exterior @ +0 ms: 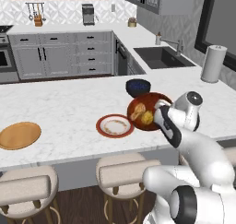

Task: Pick the chicken drumstick and squash from their plates and place them in the bowl. Then put the bowl in the fridge.

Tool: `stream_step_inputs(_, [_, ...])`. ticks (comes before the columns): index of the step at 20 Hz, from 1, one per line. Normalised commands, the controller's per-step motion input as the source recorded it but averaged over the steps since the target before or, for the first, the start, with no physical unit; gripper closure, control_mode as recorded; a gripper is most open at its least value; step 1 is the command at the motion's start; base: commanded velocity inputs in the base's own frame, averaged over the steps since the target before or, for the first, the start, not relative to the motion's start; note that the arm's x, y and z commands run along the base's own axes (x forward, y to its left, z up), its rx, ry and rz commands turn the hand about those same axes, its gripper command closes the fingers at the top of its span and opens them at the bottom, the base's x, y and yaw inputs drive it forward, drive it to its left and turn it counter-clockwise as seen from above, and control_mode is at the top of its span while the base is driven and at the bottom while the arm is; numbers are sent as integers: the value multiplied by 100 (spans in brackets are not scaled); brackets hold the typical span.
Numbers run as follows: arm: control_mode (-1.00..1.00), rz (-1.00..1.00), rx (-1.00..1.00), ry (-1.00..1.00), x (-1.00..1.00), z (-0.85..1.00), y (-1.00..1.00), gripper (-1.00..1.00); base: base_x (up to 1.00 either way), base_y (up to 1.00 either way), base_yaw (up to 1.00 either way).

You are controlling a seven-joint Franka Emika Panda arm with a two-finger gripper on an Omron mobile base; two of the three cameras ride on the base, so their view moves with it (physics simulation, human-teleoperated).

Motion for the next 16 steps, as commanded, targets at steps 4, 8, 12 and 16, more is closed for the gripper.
stream_step_inputs(4, [-100, 0, 18, 2, -58, 36, 52, 100, 0, 0, 0])
stream_step_inputs(8, [-100, 0, 21, 0, -58, 4, 37, 100, 0, 0, 0])
stream_step_inputs(12, [-100, 0, 20, 0, -44, 7, 19, 100, 0, 0, 0])
stream_step_inputs(16, [-100, 0, 2, 2, -19, 19, 25, 100, 0, 0, 0])
